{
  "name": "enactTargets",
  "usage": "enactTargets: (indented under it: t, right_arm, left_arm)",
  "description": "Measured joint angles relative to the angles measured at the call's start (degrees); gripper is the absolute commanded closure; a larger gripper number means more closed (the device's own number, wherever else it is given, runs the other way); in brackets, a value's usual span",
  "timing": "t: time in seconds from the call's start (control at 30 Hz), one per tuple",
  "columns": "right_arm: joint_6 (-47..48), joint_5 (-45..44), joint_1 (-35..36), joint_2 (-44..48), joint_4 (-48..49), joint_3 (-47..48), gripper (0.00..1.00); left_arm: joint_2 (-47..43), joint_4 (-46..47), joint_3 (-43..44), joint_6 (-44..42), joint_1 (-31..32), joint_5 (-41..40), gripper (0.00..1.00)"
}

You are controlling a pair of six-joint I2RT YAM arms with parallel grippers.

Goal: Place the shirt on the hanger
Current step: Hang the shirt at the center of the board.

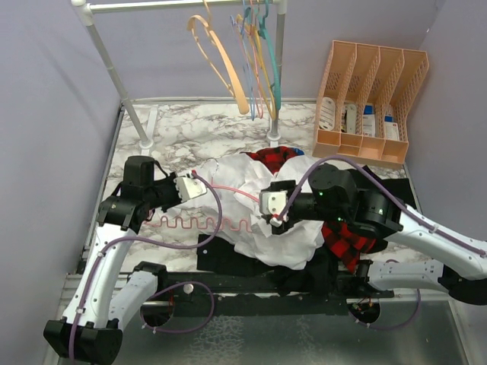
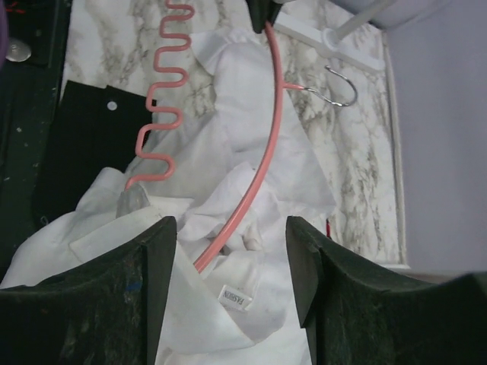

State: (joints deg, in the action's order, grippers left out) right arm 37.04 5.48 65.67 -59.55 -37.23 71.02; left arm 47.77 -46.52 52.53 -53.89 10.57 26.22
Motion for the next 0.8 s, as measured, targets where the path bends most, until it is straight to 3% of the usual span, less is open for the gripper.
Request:
enactTargets:
  t: [0.27,0.8]
  right_arm:
    - [0.31,6.86,0.02,-1.33,-6.60,-0.35,0.52]
    - [-2.21,14.45,0.00,-3.76,-18.53,2.19,0.51]
  left_arm:
    - [-1.16,-4.85,0.31,-3.39,1.31,1.77,1.00]
    - [-1.31,-5.77,-0.15,-5.90,2.21,1.81,1.00]
